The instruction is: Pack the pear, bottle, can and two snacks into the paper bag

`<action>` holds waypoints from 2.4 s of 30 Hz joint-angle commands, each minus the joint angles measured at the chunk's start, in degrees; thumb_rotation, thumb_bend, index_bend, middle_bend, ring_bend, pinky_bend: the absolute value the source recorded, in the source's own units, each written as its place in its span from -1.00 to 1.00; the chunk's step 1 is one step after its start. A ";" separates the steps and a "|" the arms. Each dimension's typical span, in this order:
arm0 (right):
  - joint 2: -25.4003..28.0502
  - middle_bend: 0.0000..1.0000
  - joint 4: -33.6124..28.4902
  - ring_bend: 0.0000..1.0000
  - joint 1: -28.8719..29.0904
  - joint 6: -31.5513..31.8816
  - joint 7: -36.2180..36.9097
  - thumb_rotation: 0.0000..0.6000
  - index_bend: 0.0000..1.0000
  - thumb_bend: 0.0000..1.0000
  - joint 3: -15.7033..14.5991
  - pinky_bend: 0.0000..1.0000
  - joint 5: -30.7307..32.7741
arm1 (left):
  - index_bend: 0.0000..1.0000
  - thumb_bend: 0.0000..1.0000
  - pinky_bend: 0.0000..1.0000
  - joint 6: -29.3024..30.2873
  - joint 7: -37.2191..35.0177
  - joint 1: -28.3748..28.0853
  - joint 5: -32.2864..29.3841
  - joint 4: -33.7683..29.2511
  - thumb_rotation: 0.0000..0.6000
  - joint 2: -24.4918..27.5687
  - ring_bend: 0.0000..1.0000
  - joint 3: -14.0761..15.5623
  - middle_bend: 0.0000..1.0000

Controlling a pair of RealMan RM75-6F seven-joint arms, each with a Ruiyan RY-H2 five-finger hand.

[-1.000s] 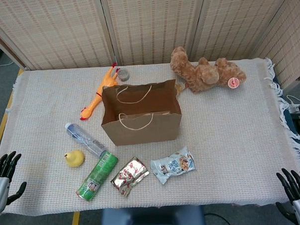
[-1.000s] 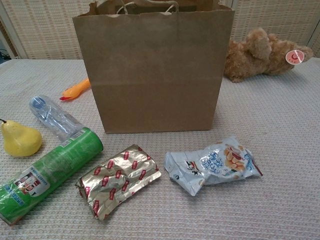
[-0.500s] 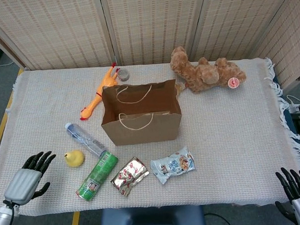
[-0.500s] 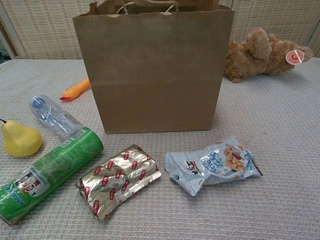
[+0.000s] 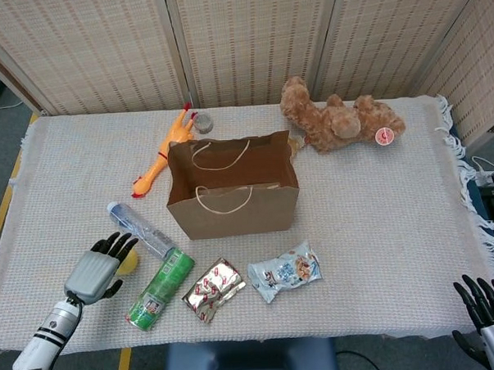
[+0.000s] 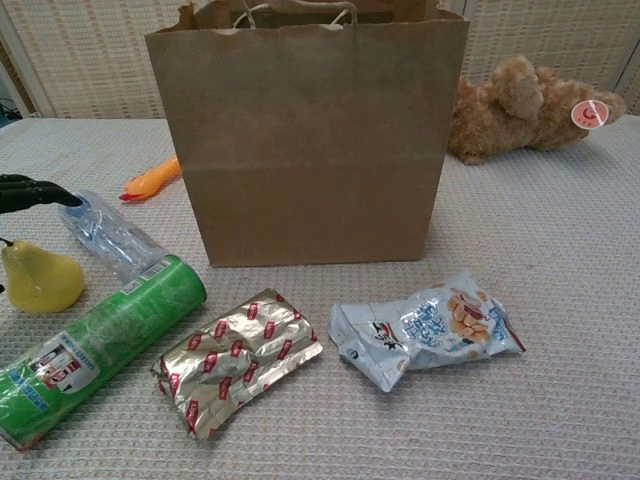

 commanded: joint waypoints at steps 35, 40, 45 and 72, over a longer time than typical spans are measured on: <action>-0.10 -1.00 0.13 -1.00 -0.38 0.17 0.35 1.00 -1.00 -0.74 -0.02 -1.00 0.29 | -0.60 -0.29 -0.43 -3.43 12.21 -9.73 -18.86 6.73 1.00 -4.49 -0.80 4.44 -0.80; -0.10 -1.00 0.16 -1.00 -0.39 0.17 0.41 1.00 -1.00 -0.74 -0.03 -1.00 0.29 | -0.12 0.00 0.01 -2.74 11.48 -9.69 -18.07 7.55 1.00 -5.04 -0.45 5.15 -0.42; -0.11 -1.00 0.18 -1.00 -0.40 0.18 0.47 1.00 -1.00 -0.74 -0.03 -1.00 0.29 | 0.29 0.21 0.42 -1.36 10.76 -9.36 -15.93 8.03 1.00 -5.19 0.09 5.79 0.17; -0.18 -1.00 0.30 -1.00 -0.29 0.29 0.24 1.00 -1.00 -0.74 -0.01 -1.00 0.02 | 0.41 0.29 0.43 17.14 -7.56 -10.35 -20.76 -9.43 1.00 5.55 0.17 -16.02 0.28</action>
